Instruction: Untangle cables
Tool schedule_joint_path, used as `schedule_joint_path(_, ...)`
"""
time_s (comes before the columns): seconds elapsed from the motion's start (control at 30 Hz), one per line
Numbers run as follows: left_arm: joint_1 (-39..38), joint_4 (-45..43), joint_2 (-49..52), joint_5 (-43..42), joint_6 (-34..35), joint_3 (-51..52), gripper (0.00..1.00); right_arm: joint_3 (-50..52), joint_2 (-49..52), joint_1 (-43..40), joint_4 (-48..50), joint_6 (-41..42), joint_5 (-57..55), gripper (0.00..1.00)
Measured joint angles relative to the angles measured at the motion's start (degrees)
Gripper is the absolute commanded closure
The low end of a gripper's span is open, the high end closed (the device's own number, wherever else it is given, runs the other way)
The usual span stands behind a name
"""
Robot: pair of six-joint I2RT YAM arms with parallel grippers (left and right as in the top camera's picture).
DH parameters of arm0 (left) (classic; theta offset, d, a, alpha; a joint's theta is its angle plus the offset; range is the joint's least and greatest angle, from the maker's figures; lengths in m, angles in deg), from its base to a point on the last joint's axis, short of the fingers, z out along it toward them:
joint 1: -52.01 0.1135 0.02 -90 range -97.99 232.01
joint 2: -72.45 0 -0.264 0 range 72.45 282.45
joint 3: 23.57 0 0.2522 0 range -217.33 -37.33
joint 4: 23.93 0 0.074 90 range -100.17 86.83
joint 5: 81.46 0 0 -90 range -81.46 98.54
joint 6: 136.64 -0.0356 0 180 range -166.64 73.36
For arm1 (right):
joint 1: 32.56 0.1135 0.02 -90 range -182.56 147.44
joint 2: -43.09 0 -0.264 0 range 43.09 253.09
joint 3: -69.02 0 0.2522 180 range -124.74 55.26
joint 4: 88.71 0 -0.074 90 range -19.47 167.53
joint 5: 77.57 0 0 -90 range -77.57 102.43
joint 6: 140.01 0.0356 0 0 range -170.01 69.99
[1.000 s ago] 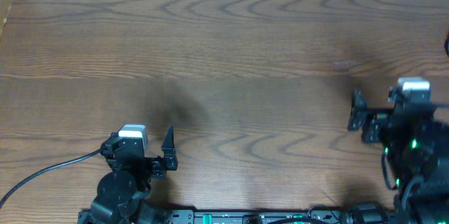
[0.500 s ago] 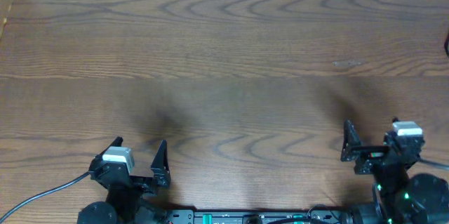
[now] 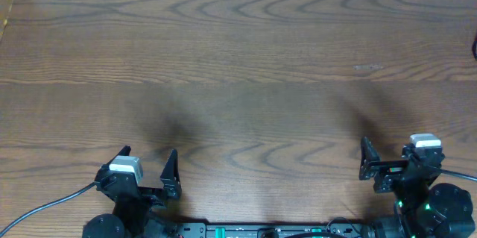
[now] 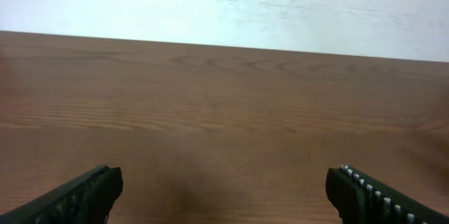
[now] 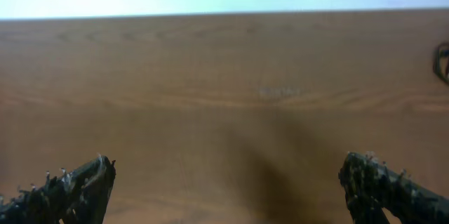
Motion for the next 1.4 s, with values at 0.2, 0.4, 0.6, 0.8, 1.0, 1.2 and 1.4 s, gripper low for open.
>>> schedule_joint_path(0.2,0.0,0.09,0.0,0.0,0.0,0.0,0.02,0.13,-2.43,0.0,2.43,0.02,1.2,0.01)
schedule_joint_path(0.4,0.0,0.28,0.0,-0.02,0.17,0.0,0.02,0.11,-9.2,0.0,1.62,0.0,0.24,0.01)
schedule_joint_path(0.6,0.0,0.26,0.0,-0.48,0.2,0.0,0.02,0.76,-8.9,0.0,0.74,0.0,-0.2,0.01)
schedule_joint_path(0.8,0.0,-0.13,0.02,-1.29,0.22,0.0,0.02,0.81,-8.9,0.0,1.07,0.0,-0.22,0.01)
schedule_joint_path(1.0,0.0,0.44,0.02,-1.51,0.22,0.31,0.02,0.81,-8.9,0.0,0.63,0.0,-0.26,0.01)
schedule_joint_path(1.2,0.0,2.58,0.02,-1.53,0.22,1.73,0.02,1.4,-8.87,0.0,-0.17,0.0,-1.73,0.01)
schedule_joint_path(1.4,0.0,2.91,0.02,-1.53,0.24,1.75,0.02,1.64,-8.87,0.0,-2.34,0.0,-3.54,0.01)
